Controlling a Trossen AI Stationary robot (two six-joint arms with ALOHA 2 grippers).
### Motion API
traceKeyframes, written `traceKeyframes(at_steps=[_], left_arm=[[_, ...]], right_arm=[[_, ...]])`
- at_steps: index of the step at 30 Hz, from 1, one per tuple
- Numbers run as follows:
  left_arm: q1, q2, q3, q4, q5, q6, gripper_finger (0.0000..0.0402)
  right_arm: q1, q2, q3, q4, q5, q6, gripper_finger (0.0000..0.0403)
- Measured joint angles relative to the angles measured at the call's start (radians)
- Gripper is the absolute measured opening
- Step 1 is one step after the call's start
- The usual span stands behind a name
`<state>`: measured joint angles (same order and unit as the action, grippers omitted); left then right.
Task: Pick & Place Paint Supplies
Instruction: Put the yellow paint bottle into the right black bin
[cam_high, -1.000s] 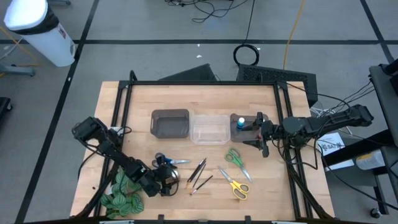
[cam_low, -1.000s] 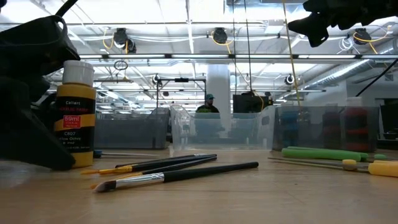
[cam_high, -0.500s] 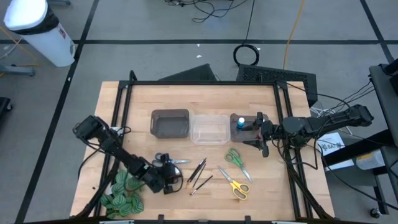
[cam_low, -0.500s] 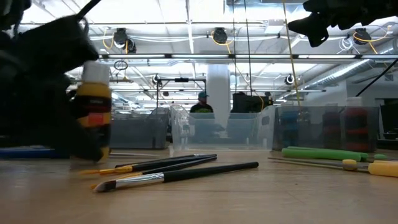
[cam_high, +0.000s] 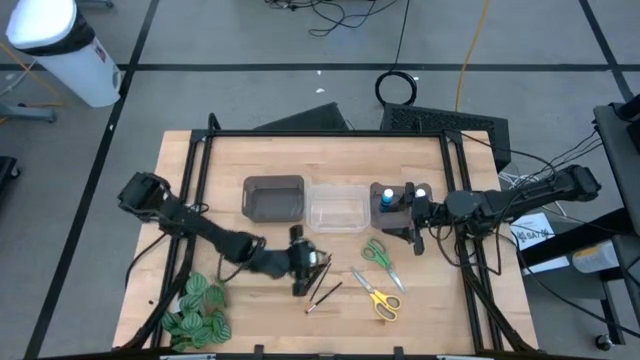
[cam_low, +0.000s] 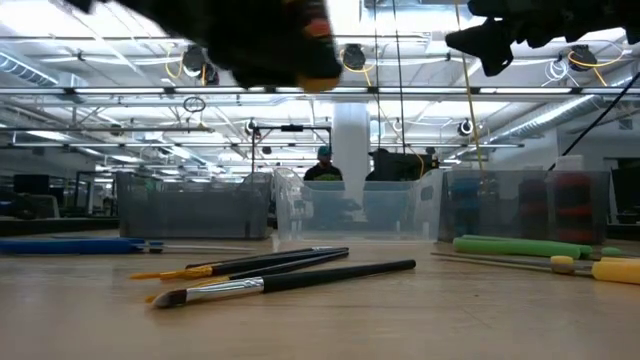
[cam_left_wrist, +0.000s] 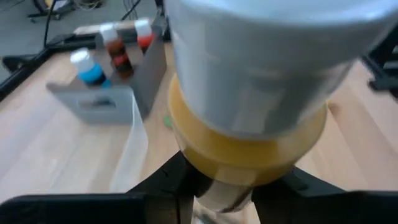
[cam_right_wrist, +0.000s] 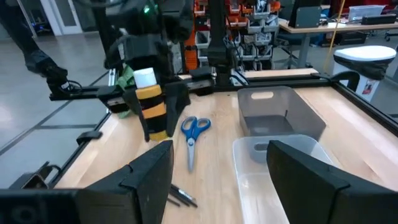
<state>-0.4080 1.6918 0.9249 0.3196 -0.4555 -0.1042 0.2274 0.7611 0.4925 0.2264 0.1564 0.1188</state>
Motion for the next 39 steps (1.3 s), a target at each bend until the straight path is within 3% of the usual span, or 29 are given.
traceKeyframes(at_steps=[4,9,13,21,33,39], left_arm=[[0.090,0.024,0.064,-0.016,0.122,0.011,0.0123],[0.155,0.084,0.119,-0.032,0.203,-0.006,0.0128],[0.171,0.147,0.154,-0.034,0.282,-0.015,0.0132],[0.163,0.232,0.202,-0.036,0.312,-0.013,0.0134],[0.165,0.246,0.212,-0.037,0.328,-0.012,0.0135],[0.166,0.246,0.212,-0.043,0.325,-0.012,0.0136]], right_arm=[[0.032,0.094,0.045,0.016,0.001,0.000,0.0242],[0.081,0.250,0.160,0.007,0.009,-0.011,0.0242],[0.111,0.381,0.259,-0.038,0.084,-0.062,0.0242],[0.116,0.595,0.442,-0.194,0.128,-0.054,0.0242],[0.113,0.678,0.498,-0.254,0.076,0.000,0.0241],[0.106,0.675,0.498,-0.253,0.077,0.024,0.0195]])
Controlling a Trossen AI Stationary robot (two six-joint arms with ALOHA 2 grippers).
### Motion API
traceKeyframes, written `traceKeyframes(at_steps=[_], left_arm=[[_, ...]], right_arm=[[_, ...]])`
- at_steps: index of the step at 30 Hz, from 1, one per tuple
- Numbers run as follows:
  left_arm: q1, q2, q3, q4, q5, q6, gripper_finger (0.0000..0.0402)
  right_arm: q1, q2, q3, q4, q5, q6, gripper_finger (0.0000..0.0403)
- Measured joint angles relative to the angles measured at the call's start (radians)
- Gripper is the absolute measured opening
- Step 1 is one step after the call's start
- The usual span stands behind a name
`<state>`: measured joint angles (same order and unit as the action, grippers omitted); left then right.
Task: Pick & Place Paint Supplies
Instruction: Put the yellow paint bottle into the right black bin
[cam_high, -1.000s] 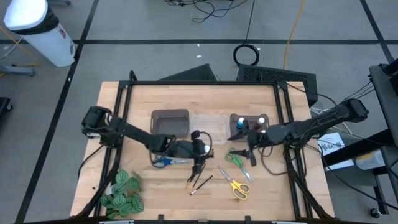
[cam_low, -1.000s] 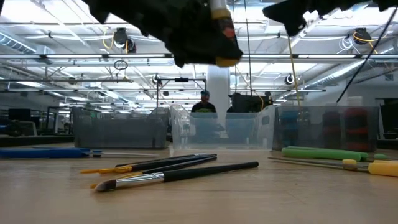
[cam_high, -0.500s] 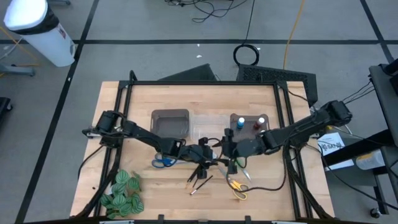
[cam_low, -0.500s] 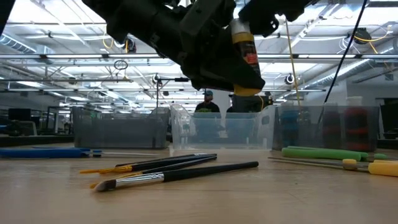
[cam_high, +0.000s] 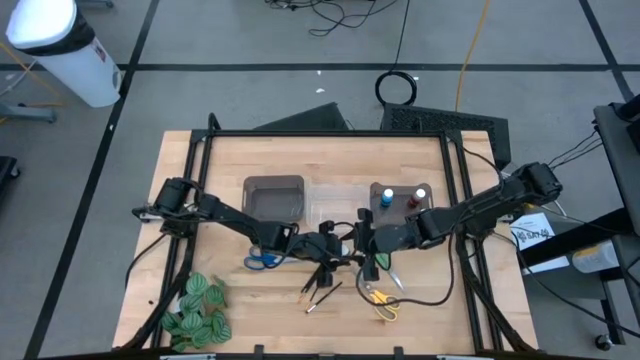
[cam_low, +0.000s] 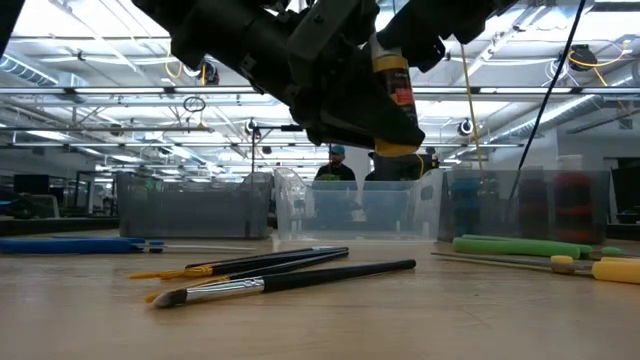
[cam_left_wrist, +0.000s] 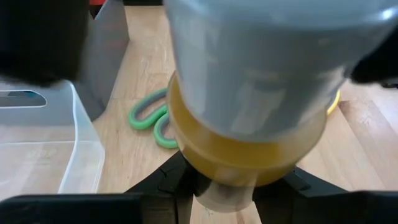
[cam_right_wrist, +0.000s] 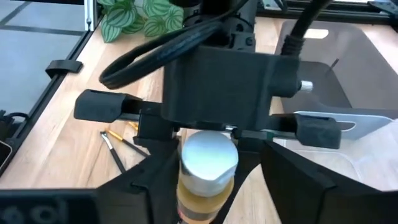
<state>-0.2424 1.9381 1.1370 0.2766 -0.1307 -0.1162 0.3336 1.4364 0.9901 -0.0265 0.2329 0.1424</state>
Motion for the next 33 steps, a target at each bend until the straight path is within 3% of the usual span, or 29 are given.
traceKeyframes(at_steps=[7,15,27,33], left_arm=[[0.001,0.000,0.000,-0.013,-0.007,0.000,0.0136],[0.002,-0.038,0.000,-0.024,-0.008,0.009,0.0149],[0.003,-0.209,0.000,-0.154,-0.013,-0.001,0.0228],[0.004,-0.211,0.001,-0.167,-0.093,-0.017,0.0248]], right_arm=[[0.000,0.000,0.000,-0.002,-0.007,-0.007,0.0107],[0.000,-0.053,0.000,-0.053,0.009,-0.046,0.0106],[0.020,-0.336,-0.152,-0.109,0.145,0.011,0.0106],[0.020,-0.456,-0.219,-0.149,0.212,0.039,0.0106]])
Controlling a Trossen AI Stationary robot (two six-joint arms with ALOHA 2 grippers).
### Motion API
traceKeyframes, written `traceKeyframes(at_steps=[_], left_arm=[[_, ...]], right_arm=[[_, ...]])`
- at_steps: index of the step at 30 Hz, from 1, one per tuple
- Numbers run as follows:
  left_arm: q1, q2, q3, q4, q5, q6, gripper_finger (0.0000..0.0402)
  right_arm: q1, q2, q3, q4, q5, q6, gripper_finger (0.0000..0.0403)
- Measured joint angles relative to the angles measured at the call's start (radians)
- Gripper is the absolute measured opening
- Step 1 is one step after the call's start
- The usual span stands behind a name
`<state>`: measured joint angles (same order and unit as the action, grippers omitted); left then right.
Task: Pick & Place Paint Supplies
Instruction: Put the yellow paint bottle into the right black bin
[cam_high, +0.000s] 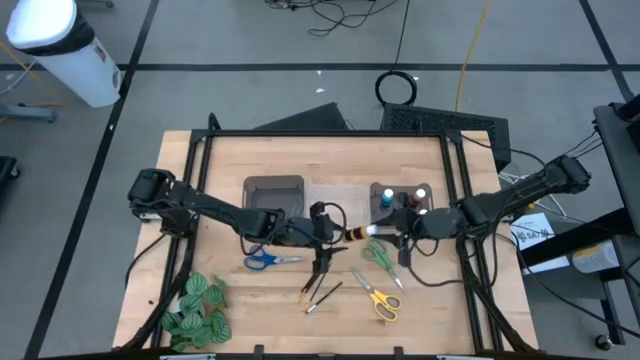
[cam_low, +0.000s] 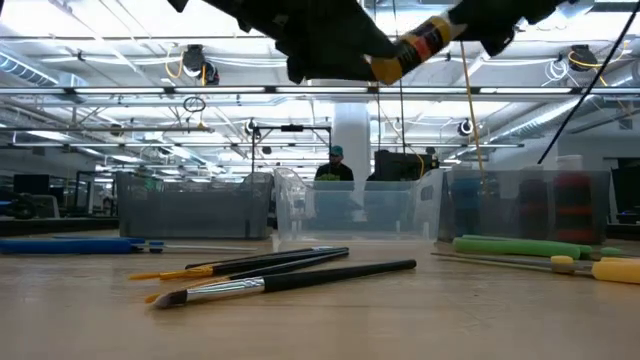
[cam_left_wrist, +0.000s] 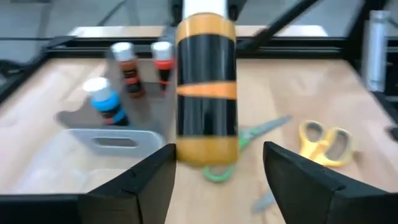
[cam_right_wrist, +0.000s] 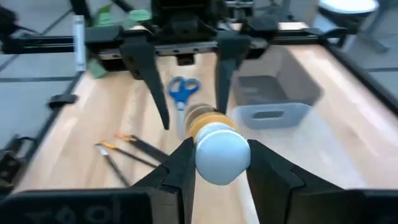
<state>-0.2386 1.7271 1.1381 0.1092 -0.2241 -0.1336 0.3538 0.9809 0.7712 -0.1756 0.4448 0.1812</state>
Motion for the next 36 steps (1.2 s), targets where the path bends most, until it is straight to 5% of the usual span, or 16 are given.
traceKeyframes(at_steps=[9,17,26,36], left_arm=[[0.001,0.001,-0.001,-0.032,-0.041,-0.049,0.0266],[0.002,0.002,-0.001,-0.033,-0.044,-0.049,0.0257],[0.010,0.002,-0.001,-0.032,-0.047,-0.049,0.0256],[0.010,0.002,-0.001,-0.032,-0.047,-0.050,0.0266]], right_arm=[[0.001,-0.104,-0.022,-0.141,0.247,0.089,0.0106],[-0.007,-0.123,0.038,-0.340,0.234,0.188,0.0106],[-0.156,-0.025,0.273,-0.692,-0.010,0.195,0.0106],[-0.284,0.086,0.271,-0.802,-0.188,0.174,0.0106]])
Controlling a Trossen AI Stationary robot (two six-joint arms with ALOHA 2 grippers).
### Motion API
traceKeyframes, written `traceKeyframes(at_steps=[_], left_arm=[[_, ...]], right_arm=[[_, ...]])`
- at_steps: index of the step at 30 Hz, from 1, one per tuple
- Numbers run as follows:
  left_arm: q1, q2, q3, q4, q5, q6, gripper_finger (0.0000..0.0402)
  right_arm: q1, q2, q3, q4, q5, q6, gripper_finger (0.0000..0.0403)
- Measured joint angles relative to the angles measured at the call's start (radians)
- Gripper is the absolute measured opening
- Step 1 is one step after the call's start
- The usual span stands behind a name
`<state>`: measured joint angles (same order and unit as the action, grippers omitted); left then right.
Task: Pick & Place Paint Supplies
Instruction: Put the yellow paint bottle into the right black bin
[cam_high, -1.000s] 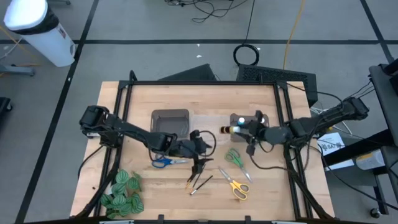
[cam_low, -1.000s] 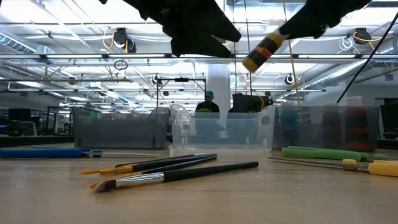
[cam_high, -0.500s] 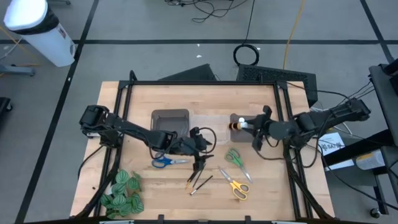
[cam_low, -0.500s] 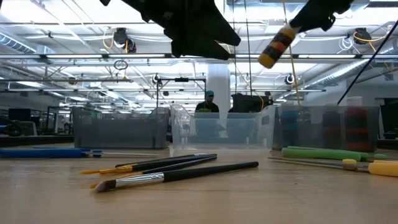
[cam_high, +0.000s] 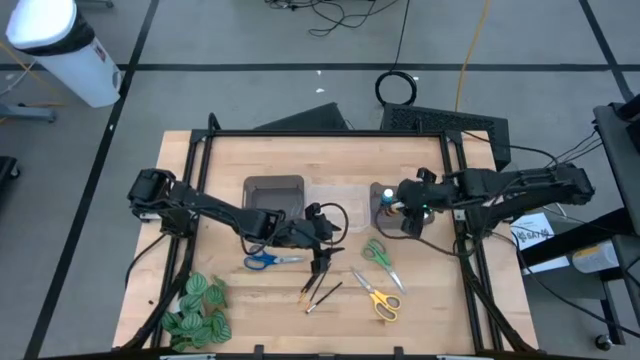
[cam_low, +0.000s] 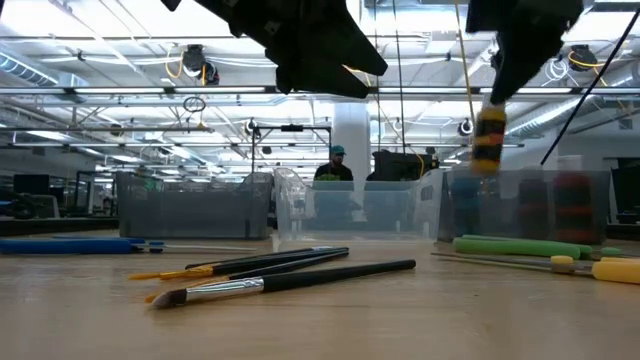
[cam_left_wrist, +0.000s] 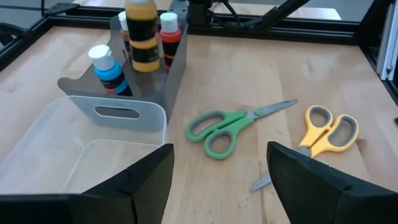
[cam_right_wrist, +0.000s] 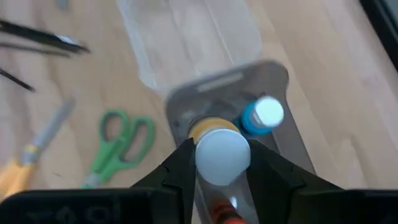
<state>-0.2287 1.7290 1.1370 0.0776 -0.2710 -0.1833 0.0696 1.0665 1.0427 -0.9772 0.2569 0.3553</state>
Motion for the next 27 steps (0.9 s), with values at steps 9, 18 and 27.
traceKeyframes(at_steps=[9,18,27], left_arm=[[0.000,0.000,0.000,0.000,0.000,0.000,0.0251],[0.000,0.000,0.000,0.000,0.000,0.000,0.0267],[0.000,0.000,0.000,0.000,0.000,0.000,0.0256]], right_arm=[[-0.043,0.072,-0.058,0.020,-0.052,-0.014,0.0106],[-0.063,0.111,-0.120,0.092,-0.079,-0.028,0.0106],[-0.063,0.111,-0.168,0.145,-0.079,-0.028,0.0106]])
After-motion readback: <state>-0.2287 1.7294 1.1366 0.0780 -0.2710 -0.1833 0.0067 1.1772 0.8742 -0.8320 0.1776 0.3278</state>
